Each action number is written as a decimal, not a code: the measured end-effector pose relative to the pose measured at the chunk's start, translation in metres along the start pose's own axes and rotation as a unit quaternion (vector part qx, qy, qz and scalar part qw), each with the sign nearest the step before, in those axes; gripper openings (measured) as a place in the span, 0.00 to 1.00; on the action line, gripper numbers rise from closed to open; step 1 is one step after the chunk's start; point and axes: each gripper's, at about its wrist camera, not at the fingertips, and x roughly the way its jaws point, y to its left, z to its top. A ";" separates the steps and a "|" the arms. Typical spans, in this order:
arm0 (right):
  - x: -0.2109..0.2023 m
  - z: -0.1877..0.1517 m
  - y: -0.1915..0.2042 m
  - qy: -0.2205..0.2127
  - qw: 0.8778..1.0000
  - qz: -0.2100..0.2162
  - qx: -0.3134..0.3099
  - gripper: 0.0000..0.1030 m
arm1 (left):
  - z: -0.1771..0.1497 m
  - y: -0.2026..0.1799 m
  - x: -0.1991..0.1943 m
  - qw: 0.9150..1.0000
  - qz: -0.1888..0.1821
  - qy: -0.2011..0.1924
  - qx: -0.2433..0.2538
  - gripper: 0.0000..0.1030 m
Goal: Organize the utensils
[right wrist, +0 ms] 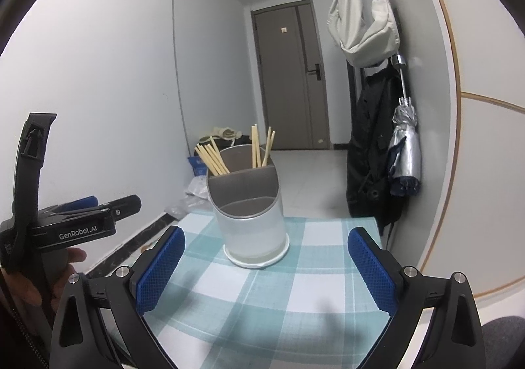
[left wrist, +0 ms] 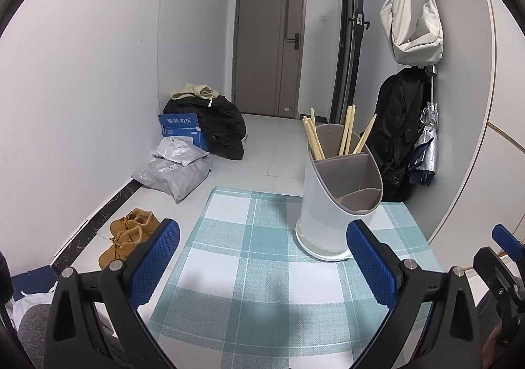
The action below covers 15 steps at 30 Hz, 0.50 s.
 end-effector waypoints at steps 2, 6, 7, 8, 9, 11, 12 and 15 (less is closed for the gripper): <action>0.000 0.000 0.000 0.000 1.000 0.000 0.001 0.98 | 0.000 0.000 -0.001 1.000 -0.001 0.000 -0.001 0.96; 0.001 -0.001 0.000 0.002 1.000 -0.002 0.001 0.98 | 0.000 0.000 0.001 1.000 -0.002 0.001 -0.002 0.96; 0.001 -0.001 0.000 0.003 1.000 -0.002 0.002 0.98 | 0.000 0.000 0.001 1.000 -0.003 0.003 -0.002 0.96; 0.001 -0.001 0.000 0.003 1.000 -0.002 0.002 0.98 | 0.000 0.000 0.001 1.000 -0.003 0.004 -0.003 0.96; 0.002 -0.001 0.000 0.003 1.000 -0.003 0.003 0.98 | 0.000 0.000 0.001 1.000 -0.005 0.004 -0.004 0.96; 0.002 -0.001 0.000 0.004 1.000 -0.004 0.003 0.98 | 0.000 -0.001 0.001 1.000 -0.006 0.002 -0.003 0.96; 0.002 -0.001 0.001 0.003 1.000 -0.004 0.003 0.98 | 0.000 -0.002 0.000 1.000 -0.005 0.000 -0.002 0.96; 0.001 -0.001 0.001 0.001 1.000 -0.006 0.002 0.99 | 0.001 -0.002 0.000 1.000 -0.001 0.000 -0.001 0.96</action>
